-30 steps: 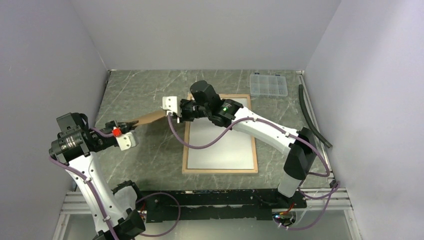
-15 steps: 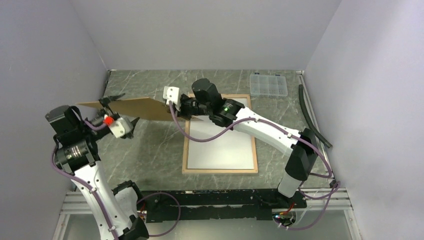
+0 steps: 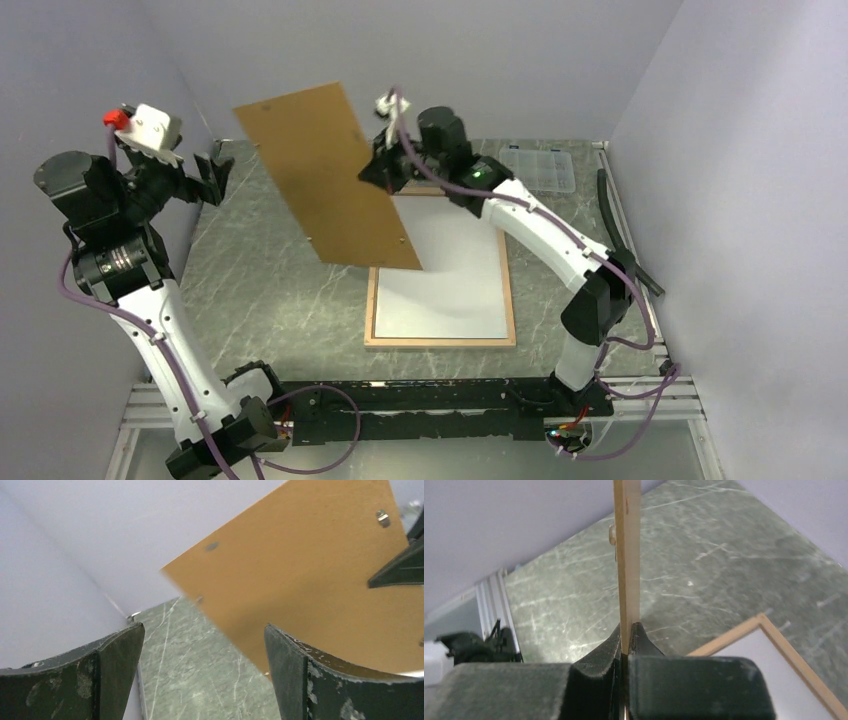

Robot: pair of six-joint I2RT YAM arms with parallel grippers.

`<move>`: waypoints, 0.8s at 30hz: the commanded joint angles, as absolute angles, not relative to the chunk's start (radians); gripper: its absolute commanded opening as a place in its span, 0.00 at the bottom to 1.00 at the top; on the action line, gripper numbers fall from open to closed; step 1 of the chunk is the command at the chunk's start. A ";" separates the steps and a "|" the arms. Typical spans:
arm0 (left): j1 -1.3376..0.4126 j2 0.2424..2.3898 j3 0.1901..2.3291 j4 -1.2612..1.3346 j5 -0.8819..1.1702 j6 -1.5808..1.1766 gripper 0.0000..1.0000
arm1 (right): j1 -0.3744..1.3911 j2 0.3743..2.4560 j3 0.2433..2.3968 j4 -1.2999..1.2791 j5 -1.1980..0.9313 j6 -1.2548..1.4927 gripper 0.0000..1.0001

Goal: Put the photo into the frame
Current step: Turn over the photo frame item on the photo frame.

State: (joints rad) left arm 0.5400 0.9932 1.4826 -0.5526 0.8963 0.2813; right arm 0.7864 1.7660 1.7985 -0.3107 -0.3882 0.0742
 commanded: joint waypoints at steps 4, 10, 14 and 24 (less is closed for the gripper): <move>0.543 1.022 1.615 -0.546 0.601 -0.059 0.94 | 0.664 1.666 1.790 -0.135 -0.515 0.385 0.00; 0.543 1.113 1.653 -0.718 0.634 -0.058 0.92 | 0.518 1.647 1.773 -0.097 -0.674 0.667 0.00; 0.543 1.182 1.617 -0.831 0.715 -0.013 0.94 | 0.418 1.609 1.751 -0.197 -0.728 0.753 0.00; 0.338 1.263 1.355 -0.886 0.719 0.113 0.94 | 0.120 1.444 1.382 -0.313 -0.987 0.792 0.00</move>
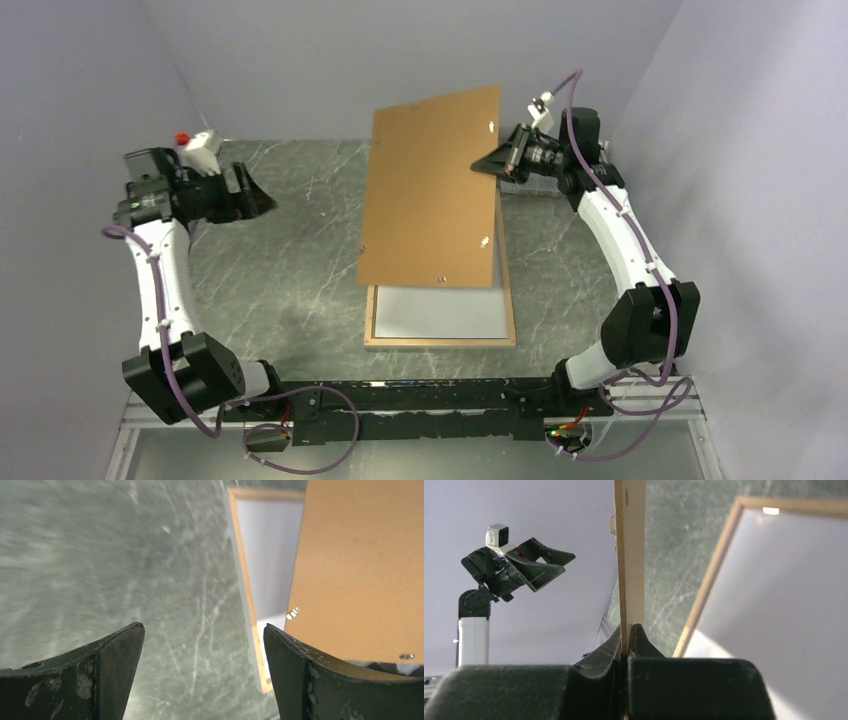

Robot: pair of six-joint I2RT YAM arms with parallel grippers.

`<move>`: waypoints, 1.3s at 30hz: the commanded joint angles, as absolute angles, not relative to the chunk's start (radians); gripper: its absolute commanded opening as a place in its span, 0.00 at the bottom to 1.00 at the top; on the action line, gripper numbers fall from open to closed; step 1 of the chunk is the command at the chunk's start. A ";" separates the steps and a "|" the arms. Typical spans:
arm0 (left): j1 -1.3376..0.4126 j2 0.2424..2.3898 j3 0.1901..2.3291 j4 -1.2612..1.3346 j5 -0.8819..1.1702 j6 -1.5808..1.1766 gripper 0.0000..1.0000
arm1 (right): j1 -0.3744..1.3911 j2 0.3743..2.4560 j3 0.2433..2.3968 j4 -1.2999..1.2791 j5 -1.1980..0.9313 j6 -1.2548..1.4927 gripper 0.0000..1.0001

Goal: Put the photo into the frame
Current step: Turn over the photo frame item on the photo frame.

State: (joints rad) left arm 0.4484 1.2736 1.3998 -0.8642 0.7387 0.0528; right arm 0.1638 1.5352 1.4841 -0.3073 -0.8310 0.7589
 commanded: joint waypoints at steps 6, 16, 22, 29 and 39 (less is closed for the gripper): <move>0.211 1.312 1.267 -0.833 0.634 0.149 0.94 | 0.012 1.400 1.245 -0.401 -1.022 0.700 0.00; 0.064 1.356 1.096 -0.690 0.607 0.139 0.93 | -0.023 1.458 1.202 -0.520 -1.011 0.543 0.00; 0.006 1.417 1.095 -0.675 0.608 0.123 0.91 | -0.023 1.549 1.211 -0.499 -1.021 0.508 0.00; -0.066 1.503 1.099 -0.639 0.611 0.097 0.88 | -0.021 1.626 1.210 -0.457 -1.033 0.518 0.00; -0.127 1.648 1.117 -0.581 0.630 0.083 0.80 | -0.015 1.667 1.181 -0.394 -1.047 0.549 0.00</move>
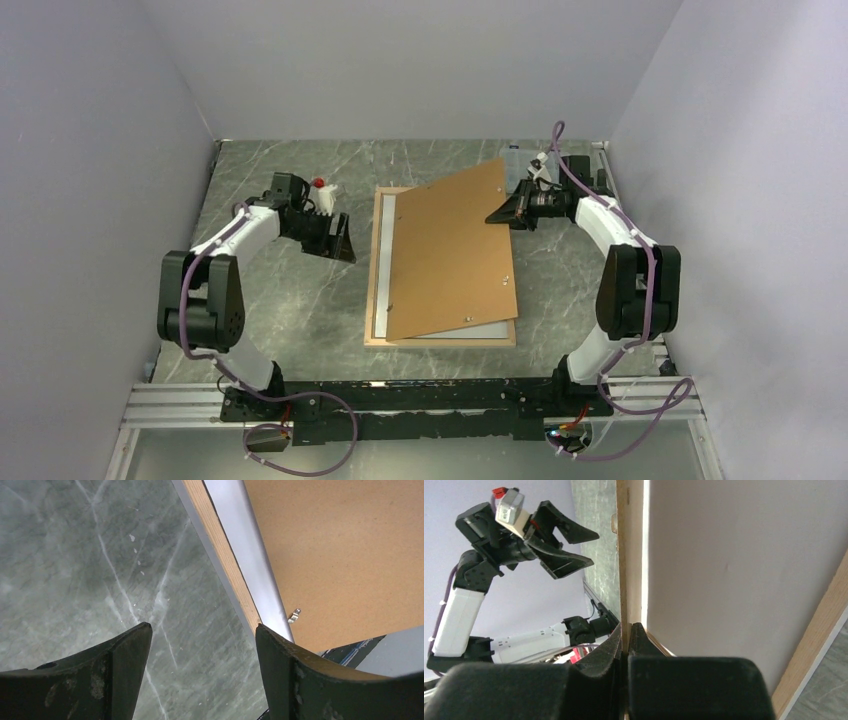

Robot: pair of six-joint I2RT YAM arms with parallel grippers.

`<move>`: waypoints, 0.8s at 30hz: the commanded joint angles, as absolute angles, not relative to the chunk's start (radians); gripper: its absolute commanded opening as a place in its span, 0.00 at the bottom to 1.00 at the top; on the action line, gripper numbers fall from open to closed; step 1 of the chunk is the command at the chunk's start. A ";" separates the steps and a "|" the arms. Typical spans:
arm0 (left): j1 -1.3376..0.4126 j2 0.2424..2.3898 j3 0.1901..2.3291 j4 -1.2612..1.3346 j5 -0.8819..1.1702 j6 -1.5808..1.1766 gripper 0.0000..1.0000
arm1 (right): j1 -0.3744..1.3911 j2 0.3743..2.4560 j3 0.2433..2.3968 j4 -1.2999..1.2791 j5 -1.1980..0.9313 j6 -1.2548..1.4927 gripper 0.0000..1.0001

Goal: Put the photo into the frame
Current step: Turn over the photo frame item on the photo frame.

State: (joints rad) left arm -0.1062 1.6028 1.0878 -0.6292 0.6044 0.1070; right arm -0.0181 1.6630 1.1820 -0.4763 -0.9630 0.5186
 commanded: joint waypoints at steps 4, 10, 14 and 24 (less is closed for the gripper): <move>-0.136 1.726 1.140 -0.566 0.663 0.074 0.71 | -0.006 1.688 1.187 -0.371 -1.046 0.560 0.00; -0.141 1.796 1.154 -0.543 0.695 0.068 0.61 | 0.022 1.718 1.199 -0.346 -1.053 0.575 0.00; -0.144 1.838 1.163 -0.541 0.708 0.076 0.51 | 0.025 1.725 1.217 -0.339 -1.060 0.577 0.00; -0.164 1.883 1.187 -0.533 0.741 0.078 0.40 | 0.028 1.718 1.219 -0.294 -1.083 0.601 0.00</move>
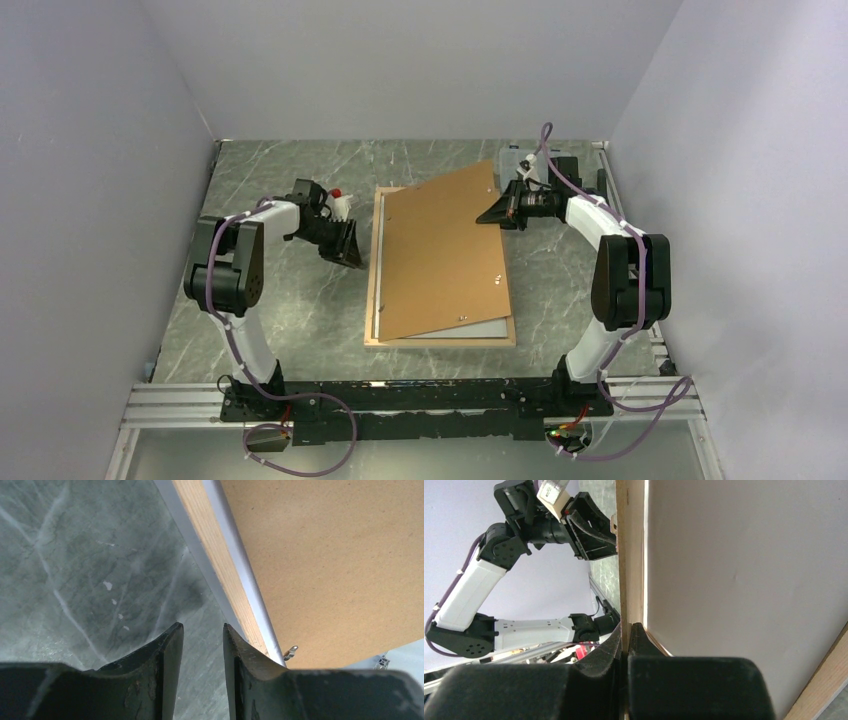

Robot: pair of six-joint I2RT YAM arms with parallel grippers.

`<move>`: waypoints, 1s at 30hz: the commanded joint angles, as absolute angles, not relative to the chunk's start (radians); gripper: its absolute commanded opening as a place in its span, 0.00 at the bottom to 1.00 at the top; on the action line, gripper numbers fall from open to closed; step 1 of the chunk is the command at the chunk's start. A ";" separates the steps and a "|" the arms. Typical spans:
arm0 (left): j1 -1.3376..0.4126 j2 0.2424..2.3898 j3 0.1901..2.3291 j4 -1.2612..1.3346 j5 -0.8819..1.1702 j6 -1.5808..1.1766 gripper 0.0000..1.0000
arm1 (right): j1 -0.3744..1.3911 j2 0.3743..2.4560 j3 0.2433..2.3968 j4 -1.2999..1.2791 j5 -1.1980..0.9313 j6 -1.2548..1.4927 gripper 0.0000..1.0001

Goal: Put the photo into the frame
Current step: Turn over the photo frame item on the photo frame.

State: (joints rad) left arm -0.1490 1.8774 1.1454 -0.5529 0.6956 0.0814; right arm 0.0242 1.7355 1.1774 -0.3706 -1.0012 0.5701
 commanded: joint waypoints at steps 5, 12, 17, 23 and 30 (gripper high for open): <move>-0.173 1.881 1.183 -0.535 0.739 0.085 0.37 | 0.028 1.709 1.209 -0.241 -1.080 0.634 0.00; -0.182 1.873 1.174 -0.535 0.741 0.095 0.31 | 0.028 1.719 1.204 -0.213 -1.075 0.638 0.00; -0.187 1.872 1.172 -0.541 0.738 0.103 0.28 | 0.028 1.731 1.198 -0.204 -1.075 0.641 0.00; -0.191 1.875 1.168 -0.535 0.736 0.107 0.25 | 0.029 1.733 1.191 -0.259 -1.069 0.617 0.00; -0.201 1.884 1.168 -0.525 0.734 0.104 0.19 | 0.030 1.721 1.183 -0.319 -1.078 0.599 0.00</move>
State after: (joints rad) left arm -0.1898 1.8801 1.1545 -0.5419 0.7109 0.0898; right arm 0.0277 1.7370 1.1767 -0.3065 -1.0039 0.5949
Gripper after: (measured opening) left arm 0.206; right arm 0.032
